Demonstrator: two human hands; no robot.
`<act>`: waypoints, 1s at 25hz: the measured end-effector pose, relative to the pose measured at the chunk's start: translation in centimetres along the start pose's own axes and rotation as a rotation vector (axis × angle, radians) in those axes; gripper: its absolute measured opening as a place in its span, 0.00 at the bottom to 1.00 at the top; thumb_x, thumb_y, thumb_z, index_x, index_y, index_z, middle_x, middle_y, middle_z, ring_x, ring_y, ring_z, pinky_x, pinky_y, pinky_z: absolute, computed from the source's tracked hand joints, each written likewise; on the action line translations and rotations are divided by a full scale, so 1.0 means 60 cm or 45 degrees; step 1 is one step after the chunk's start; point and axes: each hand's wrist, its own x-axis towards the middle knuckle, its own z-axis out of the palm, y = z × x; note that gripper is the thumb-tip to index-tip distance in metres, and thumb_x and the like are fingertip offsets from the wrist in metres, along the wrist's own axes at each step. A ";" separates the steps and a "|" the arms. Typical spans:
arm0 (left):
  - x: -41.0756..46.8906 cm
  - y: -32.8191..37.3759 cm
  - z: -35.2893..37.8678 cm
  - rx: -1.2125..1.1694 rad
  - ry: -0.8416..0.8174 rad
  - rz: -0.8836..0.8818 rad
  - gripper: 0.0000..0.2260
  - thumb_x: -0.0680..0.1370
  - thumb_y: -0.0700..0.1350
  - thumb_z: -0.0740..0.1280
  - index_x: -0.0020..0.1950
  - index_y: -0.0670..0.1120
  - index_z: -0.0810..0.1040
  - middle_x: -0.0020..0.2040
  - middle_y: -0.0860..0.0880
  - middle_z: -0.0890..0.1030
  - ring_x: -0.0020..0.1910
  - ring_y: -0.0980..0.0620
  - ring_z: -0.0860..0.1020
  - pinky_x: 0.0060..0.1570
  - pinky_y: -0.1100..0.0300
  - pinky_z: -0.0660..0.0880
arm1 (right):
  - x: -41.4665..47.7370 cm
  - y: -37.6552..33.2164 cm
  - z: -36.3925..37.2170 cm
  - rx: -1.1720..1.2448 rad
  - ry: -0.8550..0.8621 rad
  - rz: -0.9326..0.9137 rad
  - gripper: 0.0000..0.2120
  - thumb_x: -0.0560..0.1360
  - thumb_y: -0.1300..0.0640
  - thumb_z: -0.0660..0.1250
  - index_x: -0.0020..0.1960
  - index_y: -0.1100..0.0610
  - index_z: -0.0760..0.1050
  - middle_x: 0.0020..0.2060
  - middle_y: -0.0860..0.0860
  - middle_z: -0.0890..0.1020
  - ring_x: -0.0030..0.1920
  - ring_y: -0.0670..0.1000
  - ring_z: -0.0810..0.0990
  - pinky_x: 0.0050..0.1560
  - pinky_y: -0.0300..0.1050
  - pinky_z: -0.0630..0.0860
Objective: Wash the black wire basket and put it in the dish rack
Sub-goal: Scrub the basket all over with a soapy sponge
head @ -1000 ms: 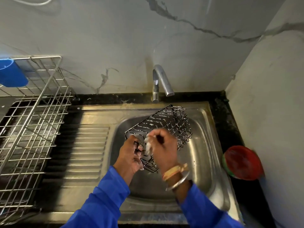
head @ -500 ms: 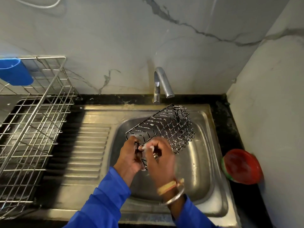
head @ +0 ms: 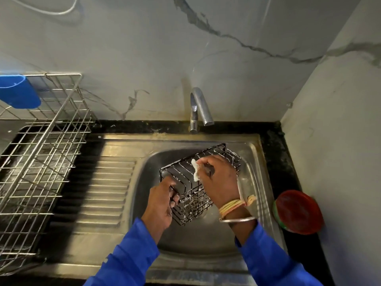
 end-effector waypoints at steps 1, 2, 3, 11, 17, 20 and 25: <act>-0.002 -0.002 0.000 0.020 -0.006 0.017 0.10 0.77 0.38 0.66 0.38 0.45 0.71 0.27 0.50 0.67 0.22 0.57 0.64 0.27 0.62 0.60 | 0.003 0.009 0.001 -0.119 -0.030 -0.008 0.05 0.74 0.58 0.68 0.49 0.55 0.82 0.46 0.47 0.80 0.46 0.44 0.78 0.50 0.42 0.78; -0.003 -0.002 -0.001 0.030 -0.005 0.034 0.10 0.77 0.39 0.66 0.37 0.45 0.70 0.27 0.50 0.67 0.22 0.57 0.64 0.28 0.62 0.60 | 0.000 0.014 0.003 -0.188 -0.063 -0.018 0.08 0.75 0.56 0.67 0.51 0.56 0.82 0.48 0.48 0.79 0.48 0.45 0.76 0.53 0.43 0.77; -0.001 -0.001 -0.005 0.029 0.002 0.049 0.10 0.77 0.39 0.66 0.37 0.44 0.70 0.27 0.50 0.67 0.22 0.56 0.64 0.28 0.61 0.60 | -0.011 0.015 0.007 -0.244 -0.078 -0.066 0.11 0.76 0.54 0.64 0.54 0.56 0.81 0.50 0.49 0.79 0.50 0.46 0.75 0.54 0.43 0.76; -0.001 -0.005 -0.006 0.154 -0.027 0.134 0.15 0.78 0.39 0.66 0.31 0.46 0.69 0.24 0.51 0.67 0.21 0.57 0.64 0.28 0.62 0.62 | -0.013 0.004 0.039 -0.346 -0.137 -0.045 0.10 0.76 0.53 0.66 0.56 0.52 0.81 0.51 0.48 0.80 0.52 0.49 0.73 0.54 0.50 0.74; -0.001 -0.003 -0.008 0.217 -0.045 0.235 0.16 0.78 0.39 0.66 0.31 0.46 0.69 0.24 0.51 0.66 0.22 0.56 0.64 0.24 0.65 0.65 | -0.012 -0.024 0.045 -0.419 -0.213 -0.028 0.11 0.77 0.61 0.64 0.59 0.56 0.78 0.55 0.53 0.77 0.56 0.53 0.73 0.58 0.48 0.74; 0.004 -0.005 -0.015 0.163 -0.049 0.284 0.17 0.80 0.38 0.63 0.31 0.44 0.71 0.25 0.49 0.67 0.23 0.54 0.64 0.21 0.65 0.64 | -0.054 -0.042 0.053 -0.445 -0.264 -0.390 0.11 0.71 0.67 0.68 0.50 0.55 0.81 0.50 0.51 0.79 0.51 0.52 0.76 0.52 0.43 0.76; 0.007 -0.012 -0.024 0.272 -0.062 0.303 0.14 0.79 0.40 0.65 0.33 0.43 0.71 0.25 0.49 0.67 0.22 0.55 0.64 0.24 0.63 0.65 | -0.042 -0.031 0.044 -0.307 -0.215 -0.189 0.11 0.76 0.62 0.64 0.58 0.57 0.77 0.54 0.53 0.75 0.49 0.51 0.79 0.53 0.47 0.78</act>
